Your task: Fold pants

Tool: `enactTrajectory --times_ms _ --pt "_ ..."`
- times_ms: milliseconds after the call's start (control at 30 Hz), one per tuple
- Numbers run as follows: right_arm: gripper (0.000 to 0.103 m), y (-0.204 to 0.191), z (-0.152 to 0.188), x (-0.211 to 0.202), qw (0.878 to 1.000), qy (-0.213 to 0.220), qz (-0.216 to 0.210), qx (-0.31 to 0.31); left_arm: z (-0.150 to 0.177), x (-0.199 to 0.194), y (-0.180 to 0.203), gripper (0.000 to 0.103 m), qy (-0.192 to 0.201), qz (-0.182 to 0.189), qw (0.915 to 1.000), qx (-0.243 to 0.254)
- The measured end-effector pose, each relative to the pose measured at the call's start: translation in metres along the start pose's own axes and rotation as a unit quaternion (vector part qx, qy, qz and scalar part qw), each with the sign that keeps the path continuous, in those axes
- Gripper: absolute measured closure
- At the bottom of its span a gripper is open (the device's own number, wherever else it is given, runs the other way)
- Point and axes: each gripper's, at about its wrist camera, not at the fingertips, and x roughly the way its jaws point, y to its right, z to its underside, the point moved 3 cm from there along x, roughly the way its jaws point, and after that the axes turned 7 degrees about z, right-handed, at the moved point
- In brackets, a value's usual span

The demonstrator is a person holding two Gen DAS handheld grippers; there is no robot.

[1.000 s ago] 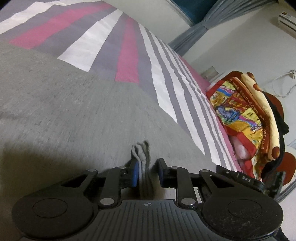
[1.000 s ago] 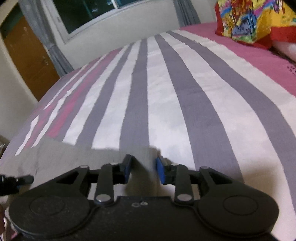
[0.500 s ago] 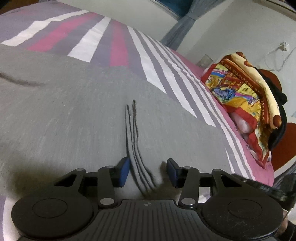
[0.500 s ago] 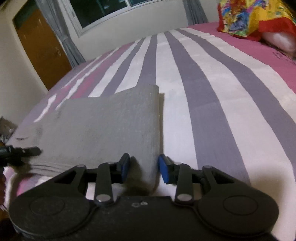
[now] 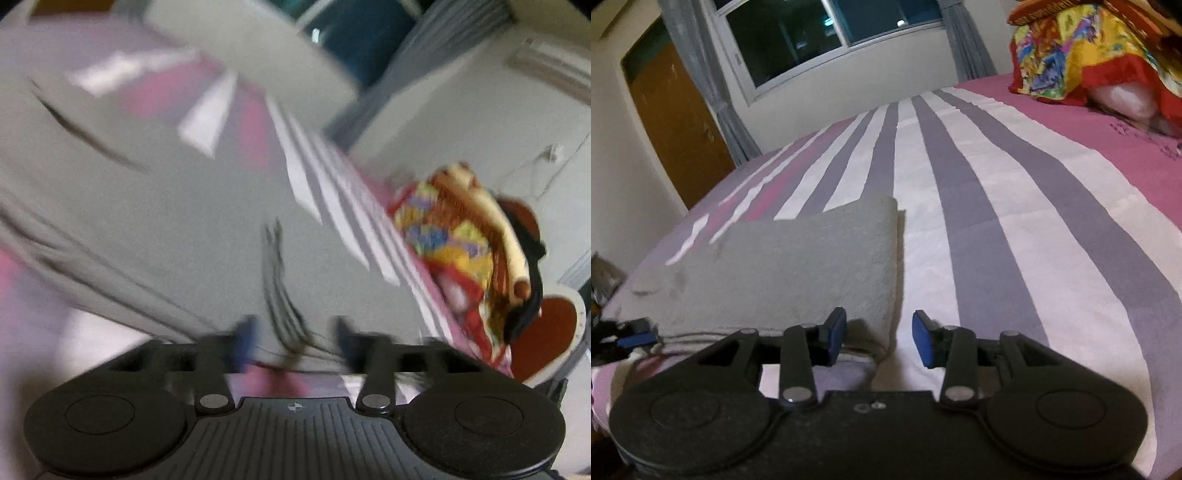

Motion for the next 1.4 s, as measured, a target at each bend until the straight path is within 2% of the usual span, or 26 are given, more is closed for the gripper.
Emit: enactTrajectory --times_ms 33,133,200,267,367,500,600,700,733,767,800,833,867,900,967,1000,1100,1167,1267,1300,1367,1400 --pt "0.053 0.004 -0.001 -0.001 1.0 0.002 -0.001 0.009 -0.002 -0.017 -0.008 0.022 0.031 -0.009 0.9995 -0.006" --pt "0.052 0.015 -0.003 -0.004 0.999 0.005 -0.008 0.051 -0.011 -0.062 -0.057 0.022 0.108 -0.045 0.9902 -0.076" --pt "0.052 0.02 -0.004 0.0 0.997 0.003 -0.008 0.081 -0.016 -0.079 -0.092 0.022 0.141 -0.071 0.9786 -0.132" --pt "0.052 0.024 -0.004 0.004 0.994 0.001 -0.006 0.106 -0.022 -0.089 -0.124 0.022 0.169 -0.082 0.9669 -0.173" --pt "0.051 0.029 -0.004 0.01 0.991 0.001 -0.002 0.132 -0.031 -0.088 -0.164 0.022 0.181 -0.078 0.9569 -0.213" --pt "0.049 0.027 -0.003 0.015 0.991 0.002 0.01 0.134 -0.051 -0.07 -0.192 0.022 0.162 -0.078 0.9602 -0.214" --pt "0.046 0.022 -0.003 0.016 0.993 0.003 0.02 0.119 -0.067 -0.054 -0.21 0.022 0.164 -0.063 0.9566 -0.233" --pt "0.043 0.019 -0.003 0.018 0.993 0.005 0.027 0.111 -0.075 -0.04 -0.219 0.022 0.179 -0.03 0.9524 -0.245" --pt "0.042 0.018 -0.003 0.018 0.993 0.005 0.03 0.111 -0.075 -0.039 -0.222 0.042 0.184 -0.021 0.9517 -0.245" --pt "0.042 0.017 -0.003 0.019 0.993 0.004 0.031 0.111 -0.072 -0.035 -0.224 0.072 0.182 -0.032 0.9482 -0.258" --pt "0.042 0.018 -0.003 0.02 0.993 0.003 0.032 0.111 -0.068 -0.039 -0.224 0.072 0.202 -0.015 0.9389 -0.278" --pt "0.042 0.018 -0.002 0.02 0.993 0.001 0.032 0.112 -0.068 -0.044 -0.21 0.072 0.224 -0.002 0.9424 -0.248" --pt "0.042 0.019 -0.001 0.019 0.993 0.001 0.031 0.113 -0.066 -0.051 -0.197 0.072 0.236 -0.002 0.95 -0.205" --pt "0.042 0.019 -0.001 0.019 0.993 0.001 0.03 0.114 -0.059 -0.053 -0.196 0.072 0.243 0.002 0.9512 -0.191" --pt "0.042 0.021 0.0 0.017 0.992 0.003 0.027 0.122 -0.041 -0.043 -0.223 0.074 0.207 -0.032 0.9492 -0.235" --pt "0.042 0.022 -0.001 0.017 0.992 0.002 0.026 0.125 -0.038 -0.041 -0.226 0.073 0.212 -0.022 0.95 -0.228" --pt "0.042 0.022 -0.004 0.02 0.992 0.0 0.032 0.119 -0.044 -0.034 -0.219 0.072 0.199 -0.044 0.9549 -0.216" --pt "0.042 0.021 -0.008 0.018 0.994 0.008 0.046 0.101 -0.045 -0.031 -0.22 0.071 0.191 -0.044 0.9556 -0.221" --pt "0.033 0.024 -0.019 0.016 0.992 0.031 0.113 0.037 -0.06 -0.03 -0.214 0.071 0.17 -0.064 0.9623 -0.202" --pt "0.03 0.029 -0.024 0.019 0.988 0.032 0.149 0.018 -0.072 -0.027 -0.212 0.071 0.165 -0.07 0.9642 -0.195" --pt "0.03 0.044 -0.032 0.023 0.978 0.033 0.208 -0.004 -0.082 -0.027 -0.203 0.071 0.158 -0.082 0.9681 -0.176" --pt "0.026 0.054 -0.034 0.028 0.971 0.025 0.238 -0.013 -0.084 -0.046 -0.201 0.071 0.158 -0.085 0.9695 -0.167"
